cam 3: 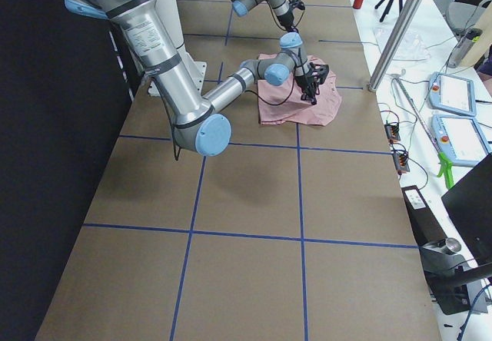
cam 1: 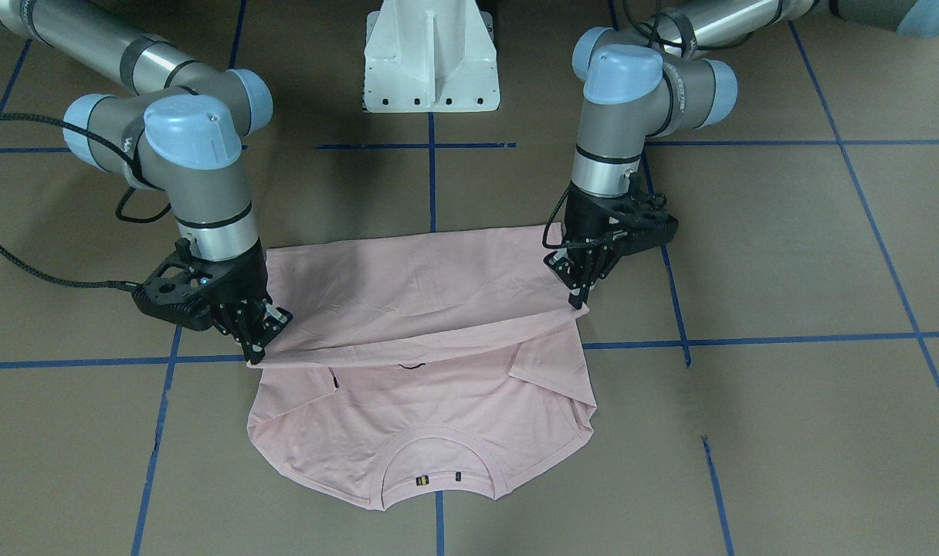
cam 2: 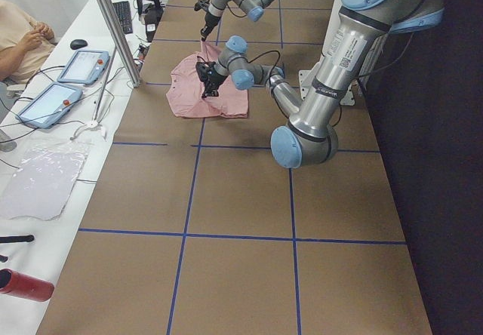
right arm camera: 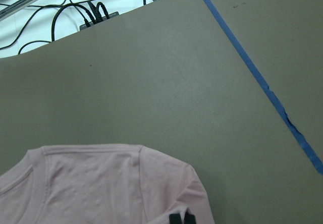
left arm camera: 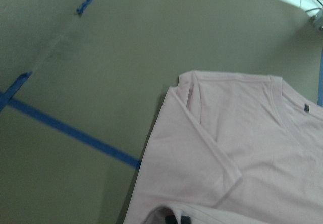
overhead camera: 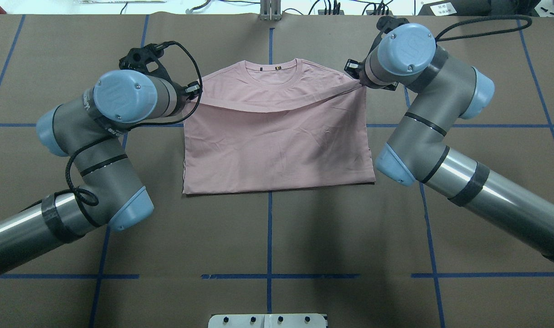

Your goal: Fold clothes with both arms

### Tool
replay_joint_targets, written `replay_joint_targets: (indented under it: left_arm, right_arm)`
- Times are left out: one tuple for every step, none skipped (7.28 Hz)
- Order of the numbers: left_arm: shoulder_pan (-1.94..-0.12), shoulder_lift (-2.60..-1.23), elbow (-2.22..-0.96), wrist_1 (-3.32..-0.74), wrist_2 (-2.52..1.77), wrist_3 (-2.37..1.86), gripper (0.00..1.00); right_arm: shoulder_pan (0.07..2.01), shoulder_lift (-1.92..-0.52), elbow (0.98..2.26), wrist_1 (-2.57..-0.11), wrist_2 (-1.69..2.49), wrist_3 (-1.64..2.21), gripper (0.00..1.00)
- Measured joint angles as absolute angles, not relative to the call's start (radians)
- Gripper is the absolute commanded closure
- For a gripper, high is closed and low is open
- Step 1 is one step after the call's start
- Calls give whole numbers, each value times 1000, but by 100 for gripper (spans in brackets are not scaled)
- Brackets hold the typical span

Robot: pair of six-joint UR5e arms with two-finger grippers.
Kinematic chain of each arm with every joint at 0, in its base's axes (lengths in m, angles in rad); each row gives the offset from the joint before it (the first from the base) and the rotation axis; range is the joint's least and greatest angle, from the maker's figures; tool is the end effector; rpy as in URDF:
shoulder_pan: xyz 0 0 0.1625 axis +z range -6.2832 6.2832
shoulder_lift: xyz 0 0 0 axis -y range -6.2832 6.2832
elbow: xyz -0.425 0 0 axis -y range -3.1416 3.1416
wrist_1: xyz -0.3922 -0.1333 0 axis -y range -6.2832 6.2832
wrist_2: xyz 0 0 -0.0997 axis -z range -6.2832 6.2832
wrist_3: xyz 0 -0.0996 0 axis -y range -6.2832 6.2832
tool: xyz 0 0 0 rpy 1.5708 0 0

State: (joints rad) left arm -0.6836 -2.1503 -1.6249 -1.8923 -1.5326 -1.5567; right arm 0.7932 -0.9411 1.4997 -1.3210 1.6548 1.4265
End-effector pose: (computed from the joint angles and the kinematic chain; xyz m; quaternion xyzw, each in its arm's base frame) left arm 0.4465 -0.5406 0.2620 0.1730 0.4260 -0.3000 0.8358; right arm -0.4186 -0.6032 0.2946 0.1431 -0.3680 0.2772 0.8759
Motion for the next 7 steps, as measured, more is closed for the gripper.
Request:
replay_joint_targets:
  left_arm:
    - [-706, -2172, -1604, -1893, -1532, -1540, 100]
    - [-716, -2183, -1582, -1895, -1531, -1522, 100]
    - [-720, -2196, -1536, -1910, -1530, -1500, 100]
    - [-722, -2208, -1472, -1953, -1529, -1489, 100]
    - [-722, -2218, -1402, -2019, -1528, -1484, 81]
    - [-722, -2226, -1352, -2072, -1528, -1483, 74]
    - [-722, -2233, -1325, -2103, -1528, -1482, 69]
  right_arm:
    - [810, -908, 1453, -1320, 1658, 1412, 100]
    - [815, -883, 1405, -1319, 1659, 1399, 100]
    - [817, -855, 1355, -1318, 1659, 1386, 100]
    - [814, -825, 1298, -1317, 1657, 1379, 100]
    - [806, -802, 1245, -1316, 1651, 1375, 85]
    - [794, -792, 1212, -1310, 1640, 1373, 81]
    - [783, -795, 1196, -1282, 1627, 1373, 81]
